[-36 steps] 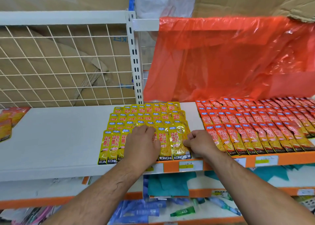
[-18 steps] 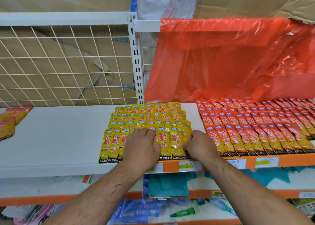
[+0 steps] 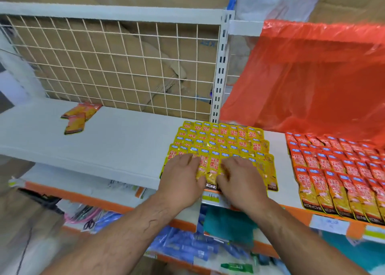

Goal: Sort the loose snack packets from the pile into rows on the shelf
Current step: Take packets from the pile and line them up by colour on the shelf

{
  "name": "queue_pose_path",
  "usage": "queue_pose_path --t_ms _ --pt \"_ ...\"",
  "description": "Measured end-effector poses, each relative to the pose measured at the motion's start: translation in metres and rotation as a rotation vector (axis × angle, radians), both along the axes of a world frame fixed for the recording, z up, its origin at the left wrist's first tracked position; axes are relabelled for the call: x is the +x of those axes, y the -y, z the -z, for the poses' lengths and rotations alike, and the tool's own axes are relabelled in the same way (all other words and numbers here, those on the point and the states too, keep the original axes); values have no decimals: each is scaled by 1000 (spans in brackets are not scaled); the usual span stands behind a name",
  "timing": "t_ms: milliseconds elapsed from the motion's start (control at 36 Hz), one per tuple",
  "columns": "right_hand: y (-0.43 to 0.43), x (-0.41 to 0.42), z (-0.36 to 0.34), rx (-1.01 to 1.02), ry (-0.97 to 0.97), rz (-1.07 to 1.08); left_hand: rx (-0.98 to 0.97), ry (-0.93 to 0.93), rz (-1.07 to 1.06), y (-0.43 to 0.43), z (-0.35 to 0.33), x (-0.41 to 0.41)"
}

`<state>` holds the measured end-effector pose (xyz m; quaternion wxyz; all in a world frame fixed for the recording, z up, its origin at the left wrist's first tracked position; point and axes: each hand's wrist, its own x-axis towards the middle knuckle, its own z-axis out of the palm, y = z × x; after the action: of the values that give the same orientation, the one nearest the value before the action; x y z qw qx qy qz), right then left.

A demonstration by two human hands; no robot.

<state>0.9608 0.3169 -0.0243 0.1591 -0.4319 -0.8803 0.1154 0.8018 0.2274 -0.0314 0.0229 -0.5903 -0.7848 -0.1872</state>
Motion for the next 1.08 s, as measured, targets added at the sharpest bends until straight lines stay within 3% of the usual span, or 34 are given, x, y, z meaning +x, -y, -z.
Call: queue_pose_path --t_ms 250,417,694,1083 --pt "39 -87 -13 20 50 -117 33 -3 -105 52 -2 -84" --pt "77 -177 -17 30 -9 -164 8 41 -161 104 -1 -175" --pt "141 -329 -18 -39 106 -246 -59 119 -309 188 2 -315" --pt "130 -456 -14 -133 163 -277 -128 170 -346 192 -5 -412"
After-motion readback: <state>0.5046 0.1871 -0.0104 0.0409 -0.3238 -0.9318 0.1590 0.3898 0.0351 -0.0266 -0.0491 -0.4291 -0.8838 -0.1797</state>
